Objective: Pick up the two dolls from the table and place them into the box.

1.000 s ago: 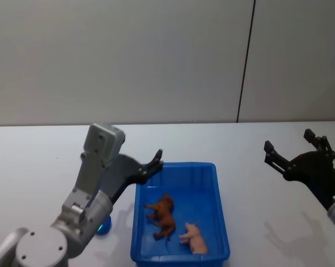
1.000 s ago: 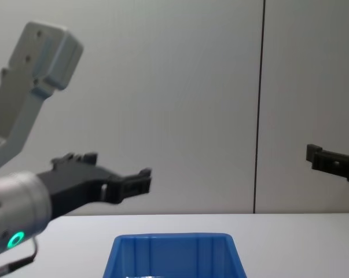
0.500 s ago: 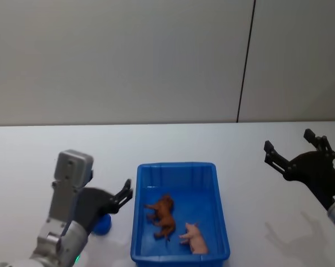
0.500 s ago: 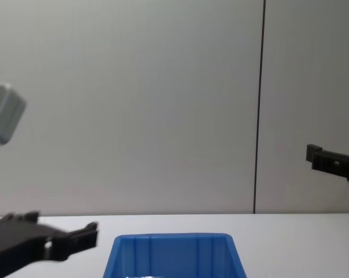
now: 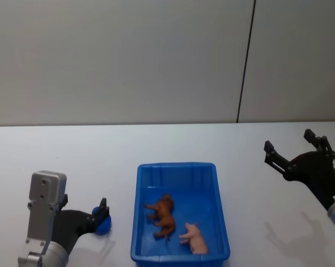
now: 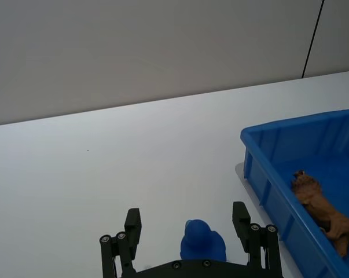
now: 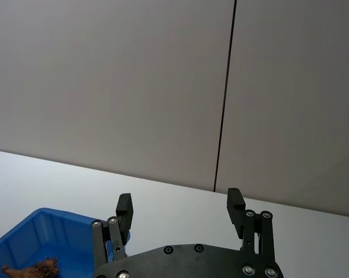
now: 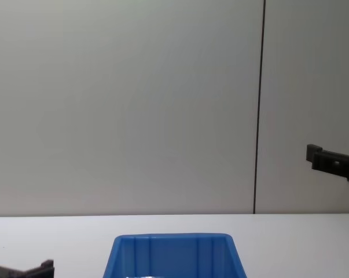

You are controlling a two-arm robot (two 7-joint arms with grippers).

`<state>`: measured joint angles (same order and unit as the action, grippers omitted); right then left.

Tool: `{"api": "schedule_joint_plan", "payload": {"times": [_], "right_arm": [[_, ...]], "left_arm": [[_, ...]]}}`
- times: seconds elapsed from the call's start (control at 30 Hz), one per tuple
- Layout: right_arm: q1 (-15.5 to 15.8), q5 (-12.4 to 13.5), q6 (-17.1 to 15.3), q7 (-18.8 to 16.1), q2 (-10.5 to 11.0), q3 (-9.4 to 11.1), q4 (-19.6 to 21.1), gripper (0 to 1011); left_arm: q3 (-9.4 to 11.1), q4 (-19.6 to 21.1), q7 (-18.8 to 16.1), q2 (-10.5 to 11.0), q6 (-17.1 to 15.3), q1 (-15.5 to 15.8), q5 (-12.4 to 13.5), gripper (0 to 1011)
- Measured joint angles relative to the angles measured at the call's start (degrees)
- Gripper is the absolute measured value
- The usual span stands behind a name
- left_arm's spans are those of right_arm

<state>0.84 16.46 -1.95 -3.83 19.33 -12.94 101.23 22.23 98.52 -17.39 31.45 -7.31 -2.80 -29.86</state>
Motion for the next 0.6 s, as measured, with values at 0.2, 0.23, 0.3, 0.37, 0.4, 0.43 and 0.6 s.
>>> {"api": "schedule_joint_plan", "payload": {"times": [0.2, 0.23, 0.3, 0.37, 0.4, 0.43, 0.6], "right_arm": [[0.00, 0.00, 0.00, 0.00, 0.00, 0.00, 0.00, 1001], [0.00, 0.00, 0.00, 0.00, 0.00, 0.00, 0.00, 1001], [0.00, 0.00, 0.00, 0.00, 0.00, 0.00, 0.00, 1001], [0.00, 0.00, 0.00, 0.00, 0.00, 0.00, 0.00, 1001], [0.00, 0.00, 0.00, 0.00, 0.00, 0.00, 0.00, 1001], [0.00, 0.00, 0.00, 0.00, 0.00, 0.00, 0.00, 1001], [0.00, 0.00, 0.00, 0.00, 0.00, 0.00, 0.00, 1001]], "left_arm": [[-0.37, -1.50, 2.65, 0.14, 0.44, -0.19, -1.32, 1001], [-0.48, -2.35, 4.18, 0.13, 0.60, -0.15, -1.76, 1001], [-0.55, -2.91, 5.32, 0.10, 0.75, -0.05, -2.02, 1001], [-0.63, -3.90, 7.37, -0.02, 0.99, 0.18, -2.46, 1001], [-0.63, -3.90, 7.37, -0.02, 0.99, 0.18, -2.46, 1001], [-0.69, -4.50, 8.51, -0.10, 1.14, 0.34, -2.69, 1001], [-0.81, -6.58, 11.67, -0.49, 1.59, 0.89, -3.08, 1001]]}}
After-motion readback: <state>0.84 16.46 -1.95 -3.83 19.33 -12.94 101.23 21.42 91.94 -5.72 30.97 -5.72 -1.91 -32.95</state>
